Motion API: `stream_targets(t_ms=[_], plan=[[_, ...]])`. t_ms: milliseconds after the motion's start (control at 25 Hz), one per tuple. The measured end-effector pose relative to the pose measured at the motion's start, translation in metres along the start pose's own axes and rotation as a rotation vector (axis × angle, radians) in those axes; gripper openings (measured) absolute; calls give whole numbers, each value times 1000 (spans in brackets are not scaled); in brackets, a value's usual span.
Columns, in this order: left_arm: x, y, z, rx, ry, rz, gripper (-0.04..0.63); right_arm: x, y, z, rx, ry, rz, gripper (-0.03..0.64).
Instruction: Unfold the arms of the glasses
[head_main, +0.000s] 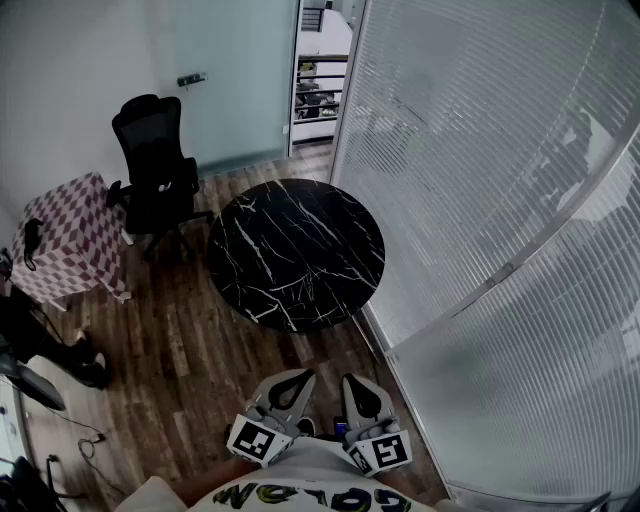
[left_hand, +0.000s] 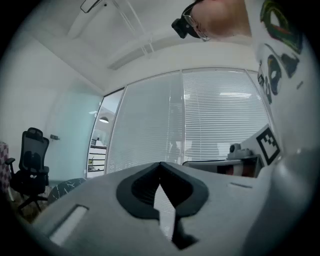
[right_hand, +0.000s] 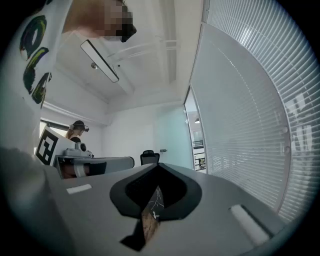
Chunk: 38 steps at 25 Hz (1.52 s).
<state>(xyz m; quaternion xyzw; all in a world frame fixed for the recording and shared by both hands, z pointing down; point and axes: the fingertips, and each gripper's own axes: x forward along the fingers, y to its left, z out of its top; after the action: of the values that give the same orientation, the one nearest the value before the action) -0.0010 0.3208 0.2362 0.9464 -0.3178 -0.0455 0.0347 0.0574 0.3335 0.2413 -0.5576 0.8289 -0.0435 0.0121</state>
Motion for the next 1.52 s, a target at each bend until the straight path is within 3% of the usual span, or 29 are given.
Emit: stream_targets(t_ms=[560,920,1520], plan=[[8,-10,2,5,0,-11,5,-7,-8,9,4,-34,-8,2],[20,-24,-6,-7,32,-12,5,-17,-23,2,52,16,-22,2],[36,-28,-24,-31,43,28,5,-19,-43,-18,39,68,24,2]])
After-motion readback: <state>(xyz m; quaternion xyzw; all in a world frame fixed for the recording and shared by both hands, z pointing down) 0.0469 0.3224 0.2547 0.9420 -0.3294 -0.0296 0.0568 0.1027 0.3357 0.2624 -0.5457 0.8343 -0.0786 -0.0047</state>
